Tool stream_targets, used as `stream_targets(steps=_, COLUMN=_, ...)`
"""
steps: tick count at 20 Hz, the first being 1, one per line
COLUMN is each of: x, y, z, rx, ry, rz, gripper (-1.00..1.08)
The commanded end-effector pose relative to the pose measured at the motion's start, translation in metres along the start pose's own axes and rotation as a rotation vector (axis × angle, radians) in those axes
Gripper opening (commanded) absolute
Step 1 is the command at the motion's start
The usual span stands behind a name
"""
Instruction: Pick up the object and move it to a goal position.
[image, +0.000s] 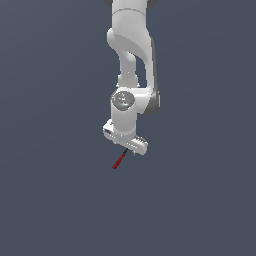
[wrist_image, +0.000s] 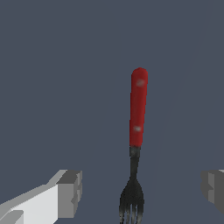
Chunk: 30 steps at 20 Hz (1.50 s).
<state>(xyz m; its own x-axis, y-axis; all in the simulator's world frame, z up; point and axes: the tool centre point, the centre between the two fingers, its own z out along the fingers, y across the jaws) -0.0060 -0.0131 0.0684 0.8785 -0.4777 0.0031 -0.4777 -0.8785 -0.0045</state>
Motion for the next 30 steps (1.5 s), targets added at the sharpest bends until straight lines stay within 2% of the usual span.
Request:
stream_targets(steps=1, x=-0.001, y=0.003, z=0.006, rx=-0.002, ry=-0.001, rz=0.036, gripper=1.00)
stream_targets(steps=11, x=-0.002, y=0.005, z=0.014, rx=-0.005, ry=-0.003, rz=0.061, gripper=1.00)
stream_targets(steps=21, x=-0.003, y=0.006, z=0.056, rx=-0.005, ry=-0.003, rz=0.066, gripper=1.00)
stream_targets(steps=26, x=-0.002, y=0.006, z=0.062, rx=-0.005, ry=-0.003, rz=0.067, gripper=1.00)
stream_targets(steps=27, x=-0.002, y=0.006, z=0.062, rx=-0.005, ry=-0.003, rz=0.067, gripper=-1.00)
stream_targets(steps=30, x=-0.002, y=0.006, z=0.062, rx=-0.005, ry=-0.003, rz=0.067, gripper=-1.00)
